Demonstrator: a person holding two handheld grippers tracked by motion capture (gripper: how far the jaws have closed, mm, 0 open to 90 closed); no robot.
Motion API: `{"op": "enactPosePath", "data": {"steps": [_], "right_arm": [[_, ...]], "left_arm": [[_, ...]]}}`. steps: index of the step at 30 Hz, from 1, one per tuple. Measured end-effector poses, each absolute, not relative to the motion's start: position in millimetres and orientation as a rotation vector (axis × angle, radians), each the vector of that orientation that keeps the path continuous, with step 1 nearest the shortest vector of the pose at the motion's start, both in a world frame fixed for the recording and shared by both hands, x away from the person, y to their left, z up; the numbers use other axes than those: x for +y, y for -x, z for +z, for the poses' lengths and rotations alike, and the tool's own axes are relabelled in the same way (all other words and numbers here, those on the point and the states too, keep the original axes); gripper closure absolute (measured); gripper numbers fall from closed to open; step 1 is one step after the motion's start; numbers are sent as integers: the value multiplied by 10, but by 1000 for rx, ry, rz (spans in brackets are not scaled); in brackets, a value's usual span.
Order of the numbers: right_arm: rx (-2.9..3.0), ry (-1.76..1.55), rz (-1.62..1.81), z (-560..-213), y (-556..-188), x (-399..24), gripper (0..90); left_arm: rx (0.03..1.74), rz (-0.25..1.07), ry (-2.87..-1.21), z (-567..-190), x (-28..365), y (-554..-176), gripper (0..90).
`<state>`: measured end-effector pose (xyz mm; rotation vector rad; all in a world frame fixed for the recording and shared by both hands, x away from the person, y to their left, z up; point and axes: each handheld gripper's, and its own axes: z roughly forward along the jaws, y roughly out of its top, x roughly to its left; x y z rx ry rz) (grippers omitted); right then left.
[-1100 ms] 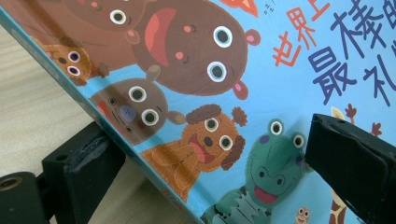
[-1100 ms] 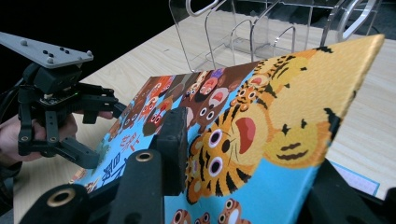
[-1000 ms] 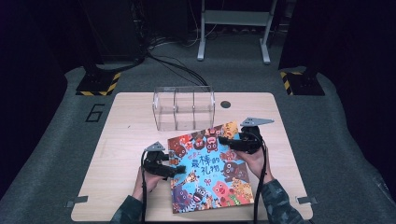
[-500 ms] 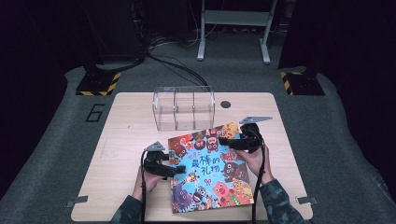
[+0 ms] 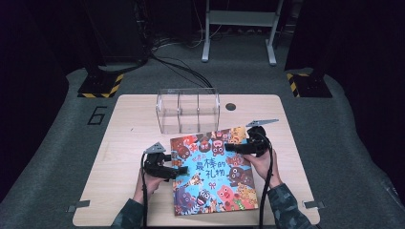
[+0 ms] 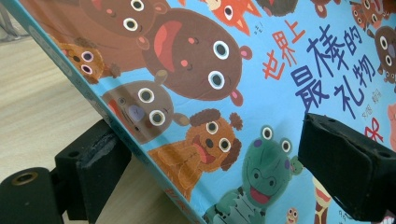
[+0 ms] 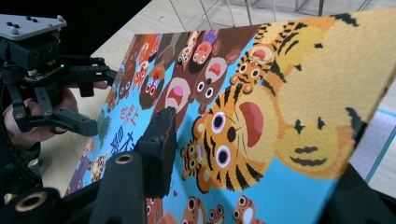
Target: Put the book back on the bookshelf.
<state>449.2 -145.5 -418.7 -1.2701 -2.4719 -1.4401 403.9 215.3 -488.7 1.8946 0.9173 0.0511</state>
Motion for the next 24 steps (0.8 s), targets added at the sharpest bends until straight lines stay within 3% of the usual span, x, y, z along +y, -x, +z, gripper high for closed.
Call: {"op": "enactPosePath", "data": {"steps": [24], "right_arm": [[-2551, 1151, -1479, -4064, -4457, -1355, 474]], "left_arm": [[887, 107, -1898, -4634, 2301, -4040, 96]]}}
